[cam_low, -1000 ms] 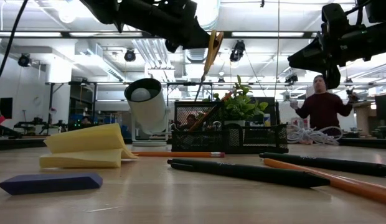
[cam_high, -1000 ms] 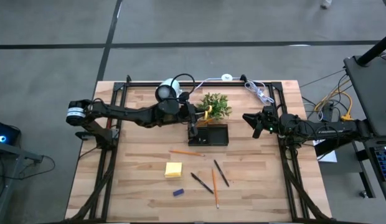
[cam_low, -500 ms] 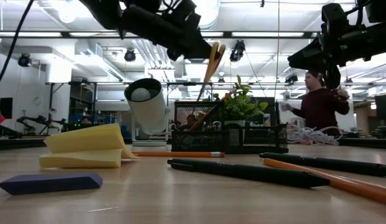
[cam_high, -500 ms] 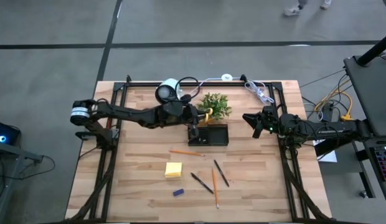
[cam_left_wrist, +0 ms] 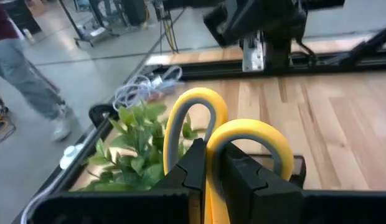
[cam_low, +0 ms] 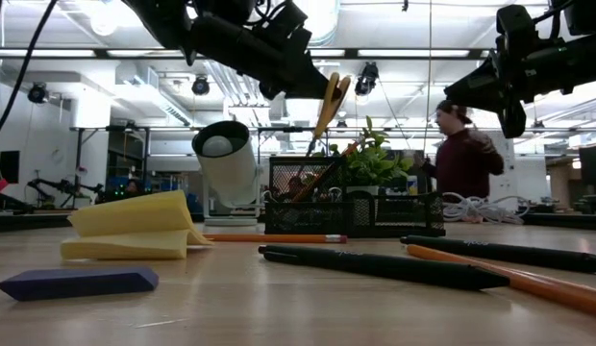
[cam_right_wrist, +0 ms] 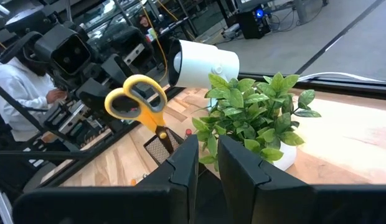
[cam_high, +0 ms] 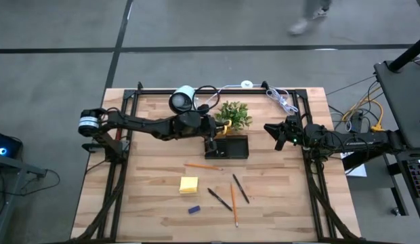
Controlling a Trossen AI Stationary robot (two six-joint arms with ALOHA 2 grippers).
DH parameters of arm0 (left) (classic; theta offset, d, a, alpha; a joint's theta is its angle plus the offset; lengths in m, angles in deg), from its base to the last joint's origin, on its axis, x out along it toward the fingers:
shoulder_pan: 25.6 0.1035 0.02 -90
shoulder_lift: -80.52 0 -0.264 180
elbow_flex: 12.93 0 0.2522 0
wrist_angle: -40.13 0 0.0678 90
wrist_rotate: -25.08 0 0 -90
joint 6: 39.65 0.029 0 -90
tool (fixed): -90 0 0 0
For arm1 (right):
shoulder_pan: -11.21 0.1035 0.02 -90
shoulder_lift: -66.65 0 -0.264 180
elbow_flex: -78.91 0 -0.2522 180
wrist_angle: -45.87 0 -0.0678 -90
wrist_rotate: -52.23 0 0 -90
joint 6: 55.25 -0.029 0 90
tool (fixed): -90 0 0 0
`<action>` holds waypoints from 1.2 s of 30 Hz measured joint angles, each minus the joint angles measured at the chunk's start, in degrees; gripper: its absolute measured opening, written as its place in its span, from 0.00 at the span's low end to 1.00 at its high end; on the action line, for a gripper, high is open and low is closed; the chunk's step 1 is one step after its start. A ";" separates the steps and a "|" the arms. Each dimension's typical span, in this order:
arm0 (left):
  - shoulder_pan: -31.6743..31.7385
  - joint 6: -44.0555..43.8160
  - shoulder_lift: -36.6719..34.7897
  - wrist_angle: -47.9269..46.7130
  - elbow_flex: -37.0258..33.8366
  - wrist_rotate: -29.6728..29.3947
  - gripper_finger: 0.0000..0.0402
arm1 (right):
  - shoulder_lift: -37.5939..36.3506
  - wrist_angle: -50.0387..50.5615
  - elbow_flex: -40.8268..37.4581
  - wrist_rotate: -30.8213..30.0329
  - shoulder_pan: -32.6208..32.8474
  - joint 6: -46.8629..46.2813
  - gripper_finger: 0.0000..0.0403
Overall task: Pick and place office supplies into organizer
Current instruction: Put the yellow scissors into the black desk organizer
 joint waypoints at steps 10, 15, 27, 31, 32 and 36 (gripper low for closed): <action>0.00 0.02 0.20 -4.15 0.00 0.38 0.03 | -0.01 0.17 0.00 -0.02 0.00 0.00 0.13; 0.00 0.02 0.20 -4.14 0.00 0.38 0.03 | 0.00 0.20 0.00 -0.02 0.00 0.00 0.13; 0.00 -0.63 0.14 0.53 -3.90 0.51 0.03 | -0.01 0.20 0.02 -0.02 0.00 0.00 0.13; -0.04 -1.53 0.14 2.01 -5.18 0.53 0.03 | -0.02 0.20 0.00 0.00 0.00 0.00 0.13; -0.04 -1.49 0.12 2.21 -5.32 0.53 0.03 | -0.02 0.20 0.00 -0.02 0.00 0.00 0.13; -0.04 -1.46 0.12 2.58 -5.40 0.53 0.03 | -0.02 0.20 0.00 -0.02 0.00 0.00 0.13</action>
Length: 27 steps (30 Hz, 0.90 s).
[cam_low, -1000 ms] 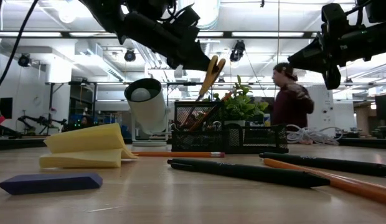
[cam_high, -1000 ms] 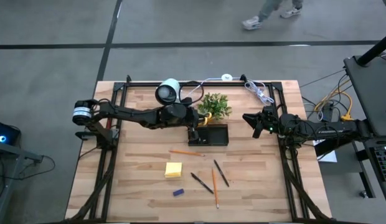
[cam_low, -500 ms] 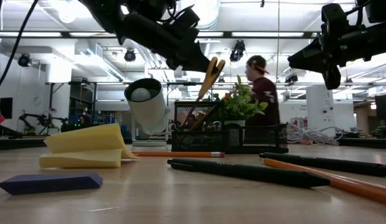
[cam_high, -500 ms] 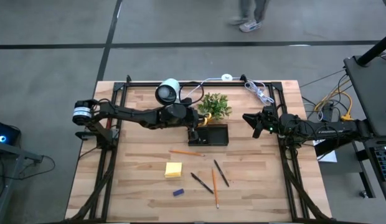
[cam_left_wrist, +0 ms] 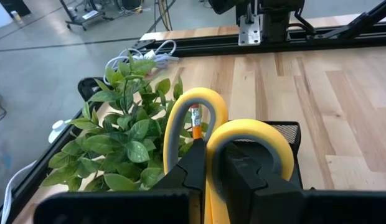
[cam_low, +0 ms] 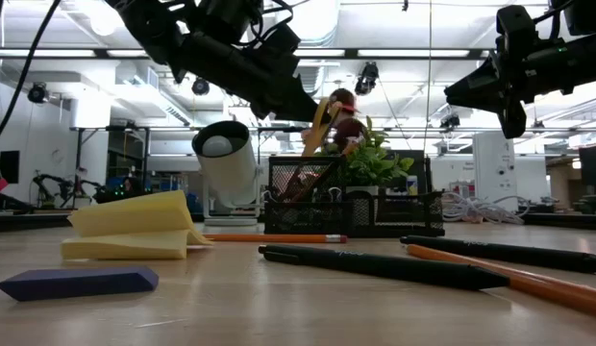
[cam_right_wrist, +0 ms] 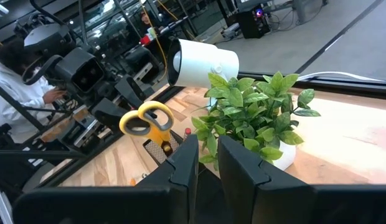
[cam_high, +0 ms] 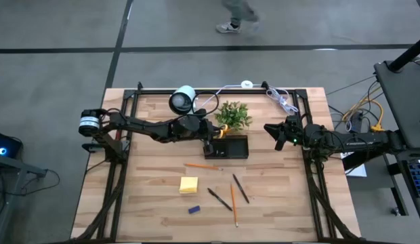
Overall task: Pick and place office supplies into organizer
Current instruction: Put the yellow scissors into the black desk organizer, then put the top orange pencil into the black desk organizer
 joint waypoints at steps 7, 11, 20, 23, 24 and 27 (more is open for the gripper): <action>0.00 0.00 0.00 0.03 -0.11 -0.02 0.03 | 0.02 0.00 0.00 0.00 0.00 0.00 0.13; 0.04 0.06 0.00 0.03 -0.11 -0.06 0.05 | 0.02 0.00 0.00 0.00 0.00 0.00 0.13; 0.04 0.05 0.00 0.05 -0.11 -0.22 0.22 | 0.00 0.00 0.01 0.01 0.00 0.00 0.13; 0.04 0.04 0.00 0.05 -0.11 -0.20 0.22 | 0.01 0.00 0.00 0.01 0.00 0.00 0.13; 0.04 0.04 0.00 0.05 -0.11 -0.20 0.23 | 0.00 0.00 0.00 0.02 0.00 0.01 0.13; 0.04 0.04 0.00 0.05 -0.11 -0.20 0.23 | 0.02 0.00 0.00 0.02 0.00 0.00 0.13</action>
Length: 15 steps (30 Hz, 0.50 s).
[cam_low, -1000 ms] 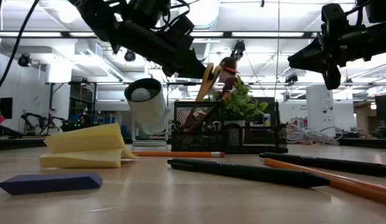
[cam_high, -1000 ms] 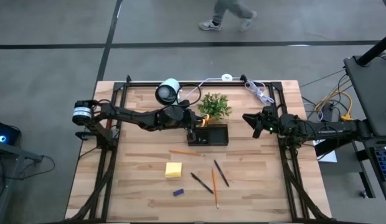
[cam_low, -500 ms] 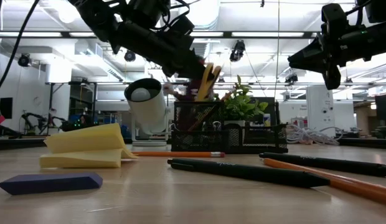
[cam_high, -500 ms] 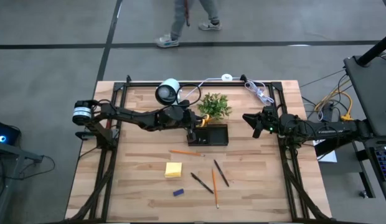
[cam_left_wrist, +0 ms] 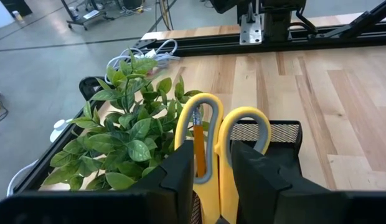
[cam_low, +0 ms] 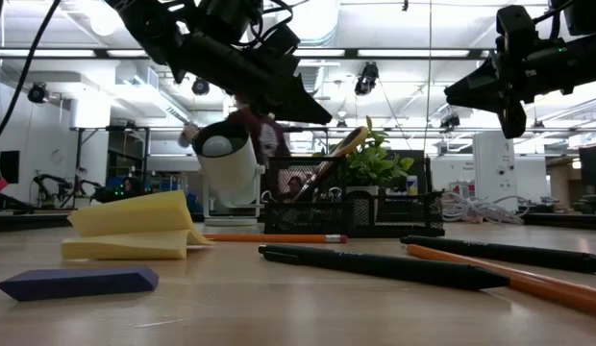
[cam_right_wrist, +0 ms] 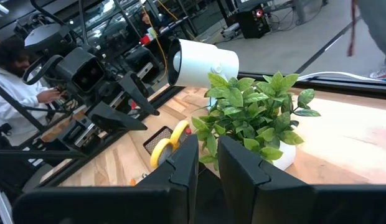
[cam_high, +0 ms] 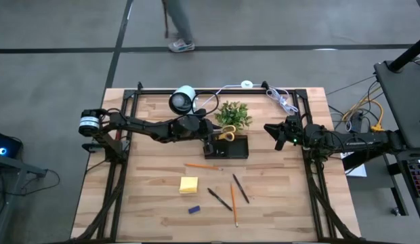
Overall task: Pick and place office supplies into organizer
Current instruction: Put the top orange pencil into the black desk organizer
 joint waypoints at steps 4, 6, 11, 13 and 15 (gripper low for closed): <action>0.00 0.00 0.00 0.02 0.00 0.00 0.23 | -0.02 0.00 0.00 -0.01 0.00 0.00 0.13; -0.02 -0.02 0.00 0.10 0.00 0.02 0.23 | -0.01 0.00 0.00 -0.01 0.00 0.01 0.13; -0.09 -0.04 -0.31 0.46 0.00 0.04 0.23 | 0.00 0.00 0.00 -0.02 0.00 0.02 0.13; -0.19 -0.04 -0.67 0.73 0.00 0.04 0.23 | -0.01 0.00 0.00 0.00 0.00 0.00 0.13; -0.47 -0.07 -1.06 1.21 0.19 0.04 0.23 | 0.00 0.00 0.00 0.00 0.00 0.00 0.13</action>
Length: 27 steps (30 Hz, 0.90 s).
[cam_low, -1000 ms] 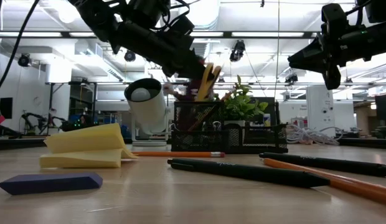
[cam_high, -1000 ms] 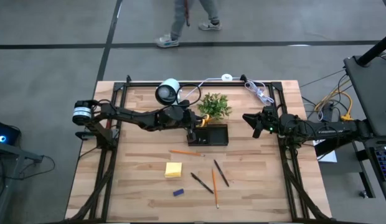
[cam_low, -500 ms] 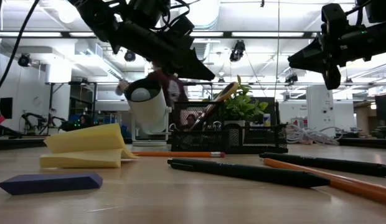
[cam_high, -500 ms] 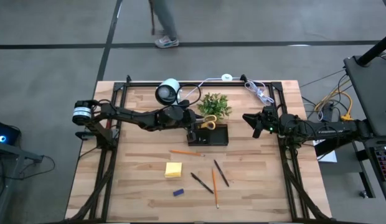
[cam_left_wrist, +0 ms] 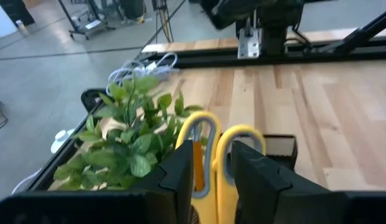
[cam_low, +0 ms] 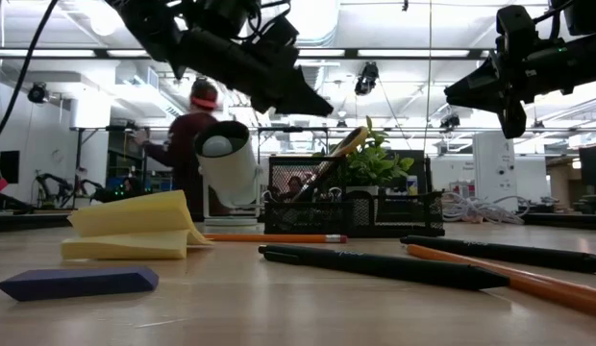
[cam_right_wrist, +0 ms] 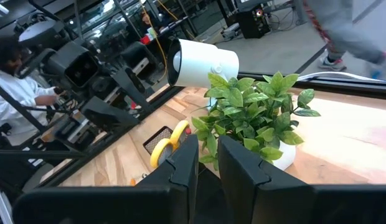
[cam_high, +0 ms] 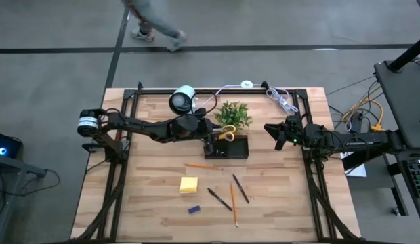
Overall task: Pick and place office supplies into organizer
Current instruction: Put the top orange pencil into the black desk organizer
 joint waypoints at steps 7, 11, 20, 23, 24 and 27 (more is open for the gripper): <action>-1.25 0.01 -2.70 0.26 0.32 0.20 0.23 | -0.02 0.00 0.02 0.00 0.02 0.00 0.13; -2.30 0.00 -3.87 0.58 0.32 0.23 0.23 | -0.02 -0.02 0.00 0.00 0.00 -0.40 0.13; -4.91 -7.84 -4.89 0.21 0.21 2.16 0.23 | 0.00 0.00 0.00 0.00 0.02 -1.09 0.13; -5.65 -10.32 -4.89 0.12 0.16 5.04 0.23 | 0.00 0.00 0.02 0.00 0.00 -1.09 0.13; -5.90 -10.90 -4.89 0.11 0.14 6.00 0.23 | 0.00 0.00 0.00 0.00 0.00 -1.09 0.13; -6.78 -12.00 -4.89 -1.43 0.12 8.09 0.23 | 0.00 0.00 0.02 0.00 0.00 -1.09 0.13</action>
